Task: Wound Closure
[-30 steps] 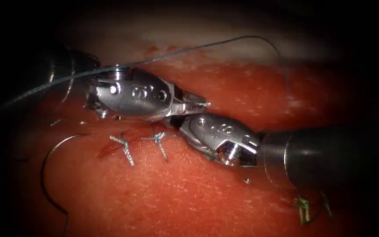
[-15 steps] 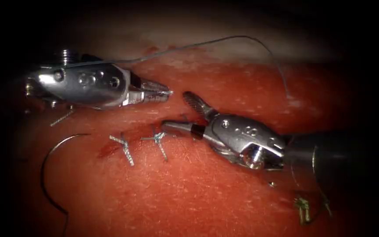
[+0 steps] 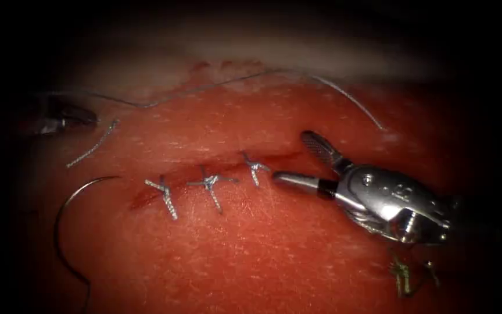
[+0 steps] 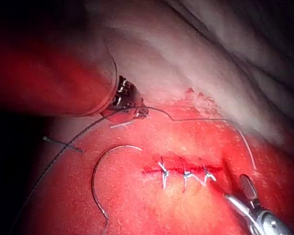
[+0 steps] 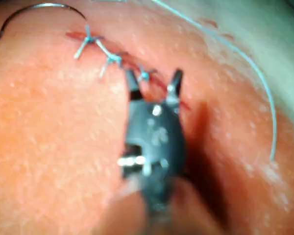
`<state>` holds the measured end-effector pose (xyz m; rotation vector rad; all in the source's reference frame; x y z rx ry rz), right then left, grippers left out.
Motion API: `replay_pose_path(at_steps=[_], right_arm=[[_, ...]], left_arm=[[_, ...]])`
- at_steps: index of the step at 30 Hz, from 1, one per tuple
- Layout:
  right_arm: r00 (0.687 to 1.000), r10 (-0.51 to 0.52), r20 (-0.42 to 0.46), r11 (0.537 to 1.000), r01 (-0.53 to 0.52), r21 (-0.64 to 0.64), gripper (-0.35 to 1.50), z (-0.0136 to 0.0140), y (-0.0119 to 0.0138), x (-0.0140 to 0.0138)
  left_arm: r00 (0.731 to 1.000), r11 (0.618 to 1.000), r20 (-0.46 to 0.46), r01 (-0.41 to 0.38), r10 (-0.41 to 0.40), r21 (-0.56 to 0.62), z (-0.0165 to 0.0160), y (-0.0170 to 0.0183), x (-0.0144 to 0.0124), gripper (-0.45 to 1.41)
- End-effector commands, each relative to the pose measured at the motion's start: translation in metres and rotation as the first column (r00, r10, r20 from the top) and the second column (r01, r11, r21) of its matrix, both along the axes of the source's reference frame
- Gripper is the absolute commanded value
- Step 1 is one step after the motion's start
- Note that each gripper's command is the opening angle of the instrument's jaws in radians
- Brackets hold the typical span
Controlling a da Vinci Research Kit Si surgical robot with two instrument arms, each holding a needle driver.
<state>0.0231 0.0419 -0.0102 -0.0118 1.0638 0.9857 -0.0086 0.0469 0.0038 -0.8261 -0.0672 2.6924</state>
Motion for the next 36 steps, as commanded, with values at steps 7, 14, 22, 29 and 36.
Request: replay_pose_path(at_steps=[7,14,22,29,36], right_arm=[[1.0,-0.007,0.007,1.0,0.007,0.0,1.47,0.0007,-0.0007,0.0007],[1.0,-0.011,0.009,1.0,0.011,-0.004,1.47,0.0007,-0.0008,0.0007],[1.0,-0.013,0.013,1.0,0.013,-0.003,1.47,0.0007,-0.0011,0.0007],[1.0,-0.013,0.013,1.0,0.013,-0.003,1.47,0.0007,-0.0011,0.0007],[1.0,-0.017,0.018,1.0,0.017,-0.006,1.48,0.0007,-0.0011,0.0007]], left_arm=[[0.999,0.998,-0.026,0.035,-0.034,0.043,0.0038,-0.0021,-0.0007,0.47],[0.985,0.995,-0.152,-0.071,0.08,0.066,0.0034,-0.0023,-0.0004,0.68],[0.865,0.926,-0.332,-0.363,0.376,0.103,0.0047,-0.0052,0.001,0.71],[0.82,0.887,-0.338,-0.429,0.461,0.169,0.0034,-0.0078,0.0035,0.72],[0.907,0.932,-0.214,-0.347,0.362,0.108,-0.0017,-0.0069,0.0034,0.72]])
